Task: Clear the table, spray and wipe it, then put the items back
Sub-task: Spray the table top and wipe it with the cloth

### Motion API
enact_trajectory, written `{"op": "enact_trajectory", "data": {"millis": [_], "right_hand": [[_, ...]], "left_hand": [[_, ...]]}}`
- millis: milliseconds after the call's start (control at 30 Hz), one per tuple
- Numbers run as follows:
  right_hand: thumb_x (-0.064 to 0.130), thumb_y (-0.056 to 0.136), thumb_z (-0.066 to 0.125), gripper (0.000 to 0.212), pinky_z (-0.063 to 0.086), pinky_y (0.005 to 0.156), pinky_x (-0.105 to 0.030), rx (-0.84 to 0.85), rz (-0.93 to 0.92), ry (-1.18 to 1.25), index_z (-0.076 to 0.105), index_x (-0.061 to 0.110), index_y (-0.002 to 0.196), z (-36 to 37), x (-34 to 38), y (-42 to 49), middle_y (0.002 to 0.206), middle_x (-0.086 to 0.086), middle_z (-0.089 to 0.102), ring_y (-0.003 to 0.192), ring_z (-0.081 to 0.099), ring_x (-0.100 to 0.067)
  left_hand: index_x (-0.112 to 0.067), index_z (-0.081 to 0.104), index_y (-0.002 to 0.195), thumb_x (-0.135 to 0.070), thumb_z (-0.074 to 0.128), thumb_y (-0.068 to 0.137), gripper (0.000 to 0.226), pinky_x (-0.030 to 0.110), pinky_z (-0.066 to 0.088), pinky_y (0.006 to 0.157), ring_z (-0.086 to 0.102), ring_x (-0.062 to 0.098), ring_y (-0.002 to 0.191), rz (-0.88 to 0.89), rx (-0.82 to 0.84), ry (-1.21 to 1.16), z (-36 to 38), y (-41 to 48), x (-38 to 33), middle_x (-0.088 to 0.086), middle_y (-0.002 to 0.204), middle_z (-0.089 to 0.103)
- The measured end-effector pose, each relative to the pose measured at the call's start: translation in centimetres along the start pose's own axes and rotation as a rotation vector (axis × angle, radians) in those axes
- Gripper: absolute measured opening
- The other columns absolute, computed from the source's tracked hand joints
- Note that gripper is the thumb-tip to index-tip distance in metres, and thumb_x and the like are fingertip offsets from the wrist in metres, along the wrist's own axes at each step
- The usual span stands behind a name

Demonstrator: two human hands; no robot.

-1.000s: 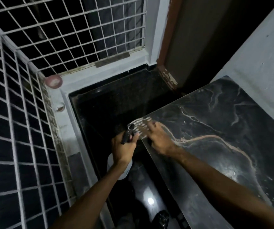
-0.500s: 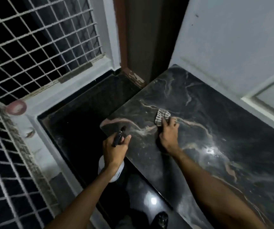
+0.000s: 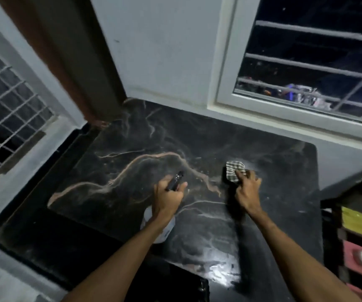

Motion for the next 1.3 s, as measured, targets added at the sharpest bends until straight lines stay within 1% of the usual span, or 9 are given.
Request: {"op": "enact_trajectory", "data": {"millis": [133,233,333,533,633,800,967,1100,1300], "right_hand": [[-0.006,0.078,0.044,0.058,0.017,0.109,-0.041,-0.080,0.072,0.010,0.060,0.007,0.132,-3.1,-4.2,0.5,0.134,-0.023,0.045,0.112,0.045,-0.044],[-0.005,0.077,0.046,0.057,0.023,0.098,-0.039,-0.090,0.112,-0.003,0.060,0.009,0.131,-2.9,-5.7,1.9,0.131,-0.023,0.044,0.107,0.044,-0.045],[-0.004,0.076,0.049,0.057,0.027,0.104,-0.045,-0.044,0.099,-0.017,0.057,0.010,0.131,-0.8,-3.0,2.1,0.137,-0.024,0.040,0.113,0.041,-0.046],[0.010,0.075,0.047,0.074,0.042,0.104,-0.045,0.188,-0.433,-0.159,0.038,0.014,0.148,9.0,10.5,-2.7,0.151,-0.018,0.028,0.119,0.038,-0.037],[0.015,0.073,0.046,0.073,0.043,0.097,-0.048,0.232,-0.678,-0.293,0.043,0.016,0.146,11.8,14.6,-3.1,0.149,-0.019,0.035,0.118,0.041,-0.039],[0.014,0.069,0.049,0.071,0.037,0.104,-0.052,0.002,-0.120,-0.166,0.046,0.008,0.140,10.6,15.8,4.3,0.139,-0.028,0.037,0.114,0.039,-0.046],[0.014,0.069,0.049,0.078,0.034,0.103,-0.046,0.263,-0.677,-0.276,0.044,0.014,0.147,18.7,27.5,1.0,0.148,-0.023,0.035,0.113,0.038,-0.038],[0.027,0.074,0.036,0.071,0.036,0.105,-0.050,0.026,-0.172,-0.210,0.046,0.012,0.143,15.9,25.3,7.0,0.143,-0.029,0.035,0.114,0.040,-0.049],[0.012,0.071,0.049,0.075,0.041,0.090,-0.044,0.343,-0.812,-0.232,0.042,0.016,0.145,24.3,34.5,-9.1,0.145,-0.017,0.040,0.103,0.044,-0.035]], "left_hand": [[-0.010,0.054,0.052,-0.025,0.086,0.080,0.046,0.042,0.053,0.062,0.062,0.035,0.065,-0.010,0.030,-0.018,4.3,-0.7,-1.8,0.010,0.056,0.056],[-0.009,0.049,0.047,-0.016,0.087,0.079,0.050,0.034,0.044,0.056,0.050,0.027,0.047,0.095,0.062,0.016,5.1,-0.9,-3.2,0.005,0.046,0.048],[-0.018,0.049,0.051,-0.026,0.080,0.086,0.047,0.034,0.049,0.063,0.057,0.024,0.057,0.014,0.015,0.012,3.5,-0.2,-1.4,0.001,0.053,0.055],[-0.009,0.063,0.059,-0.028,0.084,0.082,0.037,0.032,0.053,0.064,0.059,0.007,0.055,0.040,-0.080,0.031,-2.8,2.0,0.6,-0.005,0.057,0.062],[-0.010,0.063,0.058,-0.029,0.083,0.084,0.038,0.034,0.055,0.065,0.063,0.016,0.058,0.041,-0.104,0.004,-6.4,3.5,2.7,-0.002,0.057,0.064],[-0.013,0.056,0.055,-0.031,0.083,0.083,0.043,0.033,0.053,0.062,0.060,0.017,0.055,0.047,-0.112,-0.026,-11.2,6.4,5.8,-0.004,0.052,0.058],[-0.017,0.047,0.052,-0.029,0.084,0.083,0.050,0.014,0.036,0.053,0.052,0.005,0.048,0.097,-0.142,-0.010,-16.0,9.1,8.4,-0.009,0.045,0.047],[-0.015,0.051,0.052,-0.029,0.084,0.082,0.047,0.023,0.042,0.052,0.052,0.004,0.046,0.147,-0.161,0.004,-18.4,10.2,9.4,-0.009,0.046,0.050],[-0.016,0.058,0.063,-0.027,0.086,0.080,0.035,0.014,0.044,0.058,0.060,-0.001,0.057,0.165,-0.129,-0.035,-20.0,8.6,9.9,-0.014,0.058,0.060]]}}
Point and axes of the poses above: each hand's wrist, its own y-axis towards the middle knuckle, its own z-axis out of the palm, x = y × z, the point moved 10 cm from there along y, towards the middle knuckle
